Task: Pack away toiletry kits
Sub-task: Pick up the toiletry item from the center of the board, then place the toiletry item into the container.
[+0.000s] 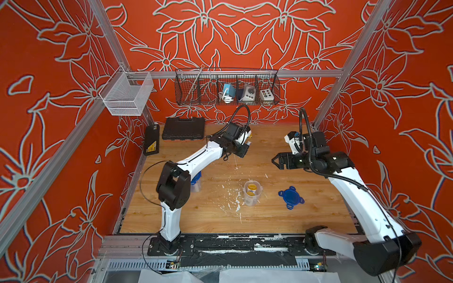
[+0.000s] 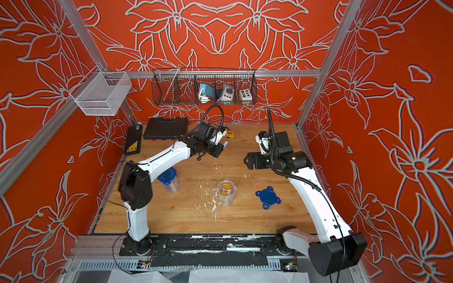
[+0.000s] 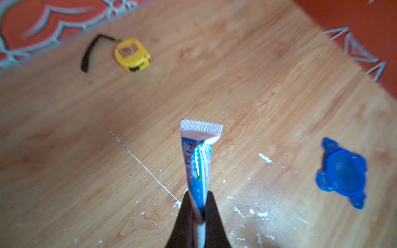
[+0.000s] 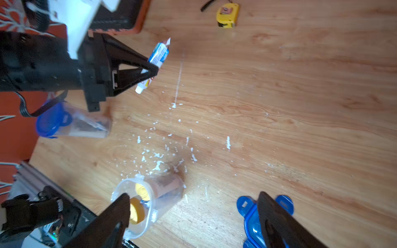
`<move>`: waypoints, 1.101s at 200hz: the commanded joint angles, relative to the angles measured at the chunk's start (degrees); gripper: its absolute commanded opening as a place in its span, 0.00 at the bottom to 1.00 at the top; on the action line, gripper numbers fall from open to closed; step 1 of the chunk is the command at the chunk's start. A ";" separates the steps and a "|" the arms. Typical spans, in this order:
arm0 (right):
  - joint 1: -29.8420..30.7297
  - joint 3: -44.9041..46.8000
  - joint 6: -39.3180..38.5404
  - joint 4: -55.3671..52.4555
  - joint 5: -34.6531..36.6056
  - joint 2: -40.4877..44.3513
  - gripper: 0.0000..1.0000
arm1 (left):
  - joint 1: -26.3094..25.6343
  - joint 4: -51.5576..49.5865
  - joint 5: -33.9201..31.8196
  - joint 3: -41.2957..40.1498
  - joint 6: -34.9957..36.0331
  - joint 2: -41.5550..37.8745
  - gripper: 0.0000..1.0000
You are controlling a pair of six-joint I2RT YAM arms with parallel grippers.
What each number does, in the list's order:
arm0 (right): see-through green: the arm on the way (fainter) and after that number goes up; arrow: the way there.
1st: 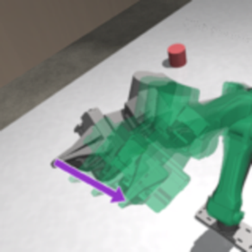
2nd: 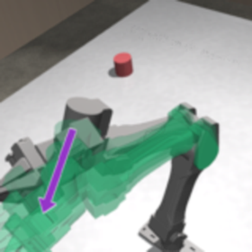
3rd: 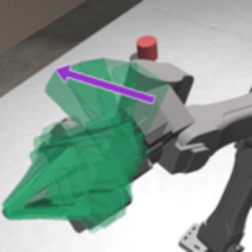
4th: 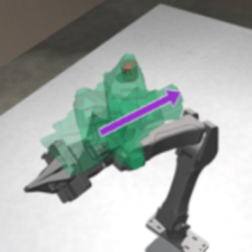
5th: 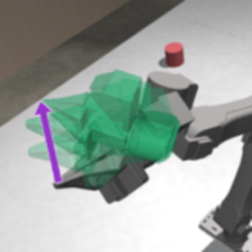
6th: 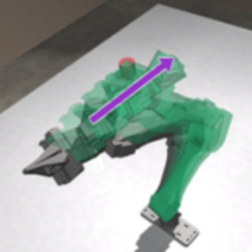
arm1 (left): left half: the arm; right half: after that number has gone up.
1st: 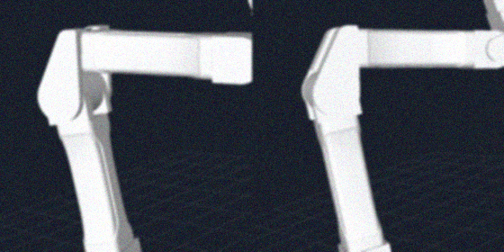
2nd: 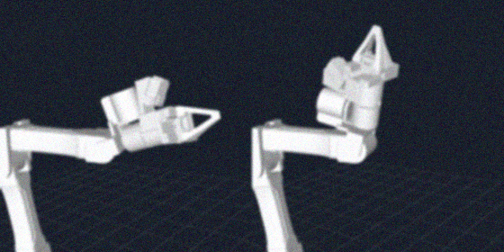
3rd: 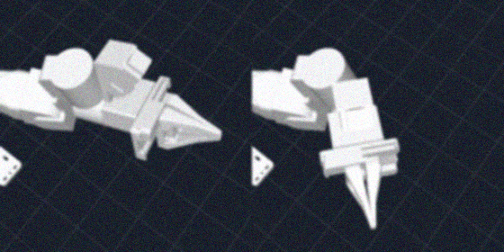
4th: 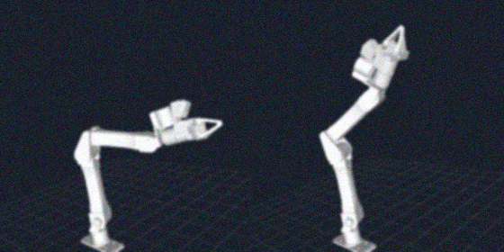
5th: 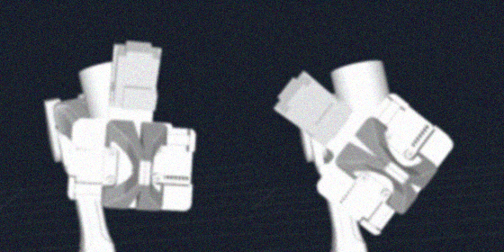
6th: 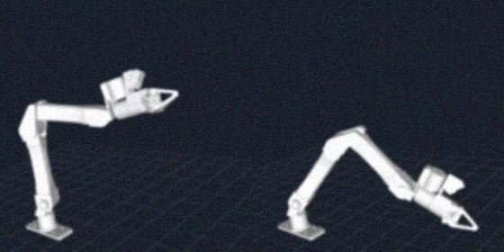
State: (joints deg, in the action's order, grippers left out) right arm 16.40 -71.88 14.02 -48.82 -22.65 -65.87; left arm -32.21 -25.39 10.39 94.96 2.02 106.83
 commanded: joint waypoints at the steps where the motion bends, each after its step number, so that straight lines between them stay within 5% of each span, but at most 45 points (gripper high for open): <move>1: -0.27 1.39 1.16 2.95 -10.83 2.82 0.93 | -0.82 5.13 3.70 -7.22 -0.57 -9.80 0.06; 27: -0.23 3.05 7.15 9.11 -20.96 4.42 0.92 | -5.71 12.74 4.27 -19.74 1.59 -22.14 0.08; 64: 0.02 6.02 17.93 19.67 -31.37 5.72 0.89 | -10.28 14.93 3.28 -26.51 -0.47 -29.77 0.06; 141: 5.44 9.21 19.91 23.25 -29.30 3.50 0.83 | -13.70 17.55 1.96 -29.83 -2.37 -32.29 0.04; 220: 7.67 8.43 21.88 25.70 -23.81 -0.53 0.56 | -16.46 17.90 -1.02 -30.38 -2.02 -32.28 0.05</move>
State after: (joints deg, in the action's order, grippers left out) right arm 23.59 -61.95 35.44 -24.34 -48.77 -66.11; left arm -48.10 -8.91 11.00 65.10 -0.23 76.23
